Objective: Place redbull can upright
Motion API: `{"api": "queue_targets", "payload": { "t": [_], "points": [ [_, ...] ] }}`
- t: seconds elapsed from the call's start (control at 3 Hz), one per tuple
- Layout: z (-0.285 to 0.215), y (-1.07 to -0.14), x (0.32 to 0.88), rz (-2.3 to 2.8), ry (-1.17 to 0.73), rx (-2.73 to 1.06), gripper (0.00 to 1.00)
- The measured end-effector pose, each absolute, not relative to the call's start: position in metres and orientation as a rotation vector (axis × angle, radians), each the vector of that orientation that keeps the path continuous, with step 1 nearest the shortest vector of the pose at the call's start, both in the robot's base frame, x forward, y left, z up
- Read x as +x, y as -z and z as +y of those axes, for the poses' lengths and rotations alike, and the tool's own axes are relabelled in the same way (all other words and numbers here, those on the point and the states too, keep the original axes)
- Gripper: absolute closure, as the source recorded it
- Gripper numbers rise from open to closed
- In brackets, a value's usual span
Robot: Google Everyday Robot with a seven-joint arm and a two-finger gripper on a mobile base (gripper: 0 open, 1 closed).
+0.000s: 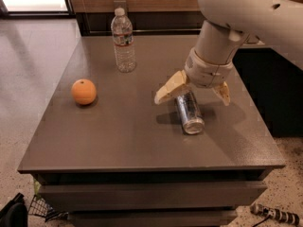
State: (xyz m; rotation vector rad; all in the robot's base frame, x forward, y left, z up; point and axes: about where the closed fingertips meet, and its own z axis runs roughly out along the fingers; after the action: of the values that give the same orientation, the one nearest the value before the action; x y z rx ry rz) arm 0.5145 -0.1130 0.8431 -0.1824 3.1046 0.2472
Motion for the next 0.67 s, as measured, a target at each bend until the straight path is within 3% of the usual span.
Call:
{"api": "queue_targets", "payload": {
  "t": [0.67],
  "points": [
    [-0.0967, -0.8452, 0.5138, 3.053, -0.214, -0.212, 0.00]
  ]
}}
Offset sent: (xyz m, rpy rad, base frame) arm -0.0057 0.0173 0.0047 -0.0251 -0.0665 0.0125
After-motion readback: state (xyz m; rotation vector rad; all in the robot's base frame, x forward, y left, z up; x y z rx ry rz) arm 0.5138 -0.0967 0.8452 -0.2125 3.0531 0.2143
